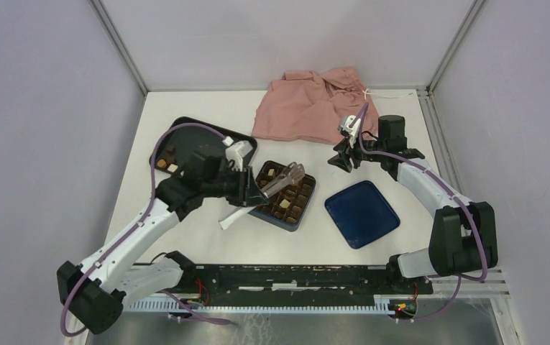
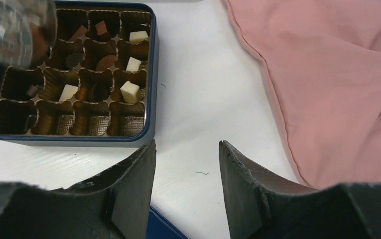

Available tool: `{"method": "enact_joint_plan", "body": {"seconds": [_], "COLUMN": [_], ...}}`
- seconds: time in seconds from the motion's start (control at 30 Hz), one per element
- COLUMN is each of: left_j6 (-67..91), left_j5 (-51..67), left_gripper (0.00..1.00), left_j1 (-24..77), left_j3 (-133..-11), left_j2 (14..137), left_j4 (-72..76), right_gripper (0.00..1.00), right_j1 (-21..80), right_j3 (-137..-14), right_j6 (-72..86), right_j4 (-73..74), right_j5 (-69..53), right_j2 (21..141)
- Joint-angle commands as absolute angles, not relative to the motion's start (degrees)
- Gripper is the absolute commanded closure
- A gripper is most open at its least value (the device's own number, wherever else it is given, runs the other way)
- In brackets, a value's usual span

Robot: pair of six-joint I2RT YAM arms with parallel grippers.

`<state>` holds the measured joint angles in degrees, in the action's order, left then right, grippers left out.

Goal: Pack the chocolate
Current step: Pick up the fake chocolate from the plate, then place the fake chocolate in the packing box.

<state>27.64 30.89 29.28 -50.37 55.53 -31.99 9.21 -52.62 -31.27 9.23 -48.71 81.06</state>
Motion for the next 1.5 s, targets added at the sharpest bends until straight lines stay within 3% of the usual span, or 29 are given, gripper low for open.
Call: {"method": "enact_joint_plan", "body": {"seconds": [0.0, 0.23, 0.73, 1.17, 1.47], "left_j6": [32.0, 30.8, 29.5, 29.4, 29.4], "left_j5": [20.9, 9.5, 4.9, 3.5, 3.3], "left_gripper": [0.98, 0.98, 0.92, 0.64, 0.57], "left_j1": [38.2, 45.5, 49.2, 50.1, 50.3], "left_j3": [-54.6, -59.6, -63.8, -65.7, -65.8], "left_j2": [60.5, 69.5, 78.3, 80.3, 80.6], "left_j4": [-27.1, -30.6, -32.1, -33.1, -33.1], "right_gripper": [0.45, 0.45, 0.45, 0.45, 0.45], "right_j1": [8.4, 7.9, 7.8, 7.9, 7.9], "right_j3": [-52.4, -52.3, -52.3, -52.5, -52.6], "right_j6": [-29.4, -29.1, -28.9, -29.0, -29.2], "right_j4": [6.0, 5.9, 6.0, 6.2, 6.6], "right_j5": [-48.1, -48.4, -49.2, -49.6, -49.8], "right_j2": [80.2, 80.5, 80.9, 81.1, 81.3]}}
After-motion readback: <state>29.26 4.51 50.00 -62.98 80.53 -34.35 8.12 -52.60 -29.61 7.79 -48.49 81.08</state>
